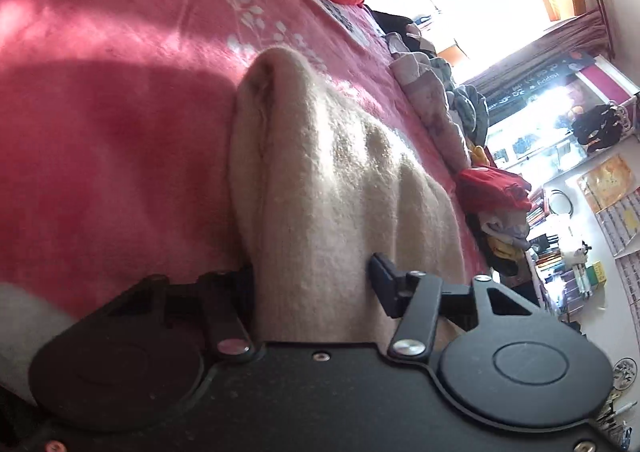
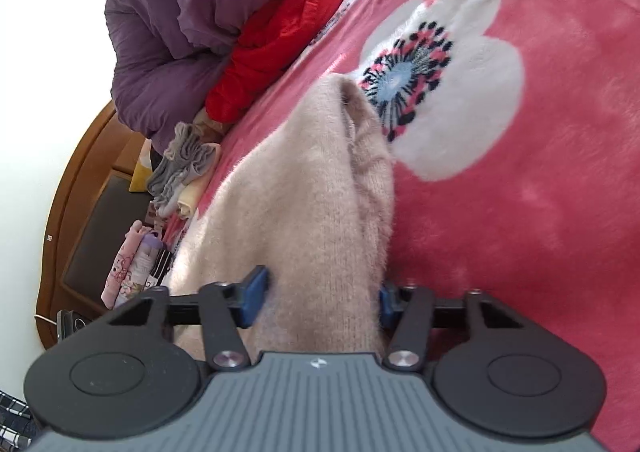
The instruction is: Fold clothes
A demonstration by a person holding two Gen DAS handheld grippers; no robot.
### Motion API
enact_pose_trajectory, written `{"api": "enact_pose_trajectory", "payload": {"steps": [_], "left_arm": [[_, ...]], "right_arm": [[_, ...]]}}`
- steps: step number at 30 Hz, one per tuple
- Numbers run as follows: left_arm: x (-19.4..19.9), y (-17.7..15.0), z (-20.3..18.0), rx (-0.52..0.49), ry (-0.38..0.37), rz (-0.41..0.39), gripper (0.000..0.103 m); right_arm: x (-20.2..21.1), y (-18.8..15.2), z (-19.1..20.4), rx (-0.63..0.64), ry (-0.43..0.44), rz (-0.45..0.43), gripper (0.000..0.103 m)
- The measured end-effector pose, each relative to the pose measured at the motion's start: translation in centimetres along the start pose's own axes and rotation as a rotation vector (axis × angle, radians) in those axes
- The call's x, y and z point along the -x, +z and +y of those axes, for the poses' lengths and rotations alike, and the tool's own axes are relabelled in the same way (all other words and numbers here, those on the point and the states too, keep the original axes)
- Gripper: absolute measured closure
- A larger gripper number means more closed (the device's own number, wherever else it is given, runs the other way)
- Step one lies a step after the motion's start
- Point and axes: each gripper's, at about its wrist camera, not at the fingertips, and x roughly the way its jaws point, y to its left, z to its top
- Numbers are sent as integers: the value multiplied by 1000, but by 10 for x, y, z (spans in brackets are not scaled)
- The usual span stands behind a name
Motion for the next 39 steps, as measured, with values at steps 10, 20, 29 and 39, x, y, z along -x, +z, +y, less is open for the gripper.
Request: {"api": "enact_pose_trajectory", "payload": {"steps": [10,20,29,39], "left_arm": [[51,28,7,52,-189,-120,67],[136,103,58,97,-197,-399,66],[209,163,82,1,-130,-589,66],[304,213,112,-63,-119,-874,66]], "right_arm": [[-8,25,64,140,150,-15,67],[-118,67,177,273,299,67,67],[-222,73,259,295,421,147,67],[-330,86,380,336,655,222,67]]}}
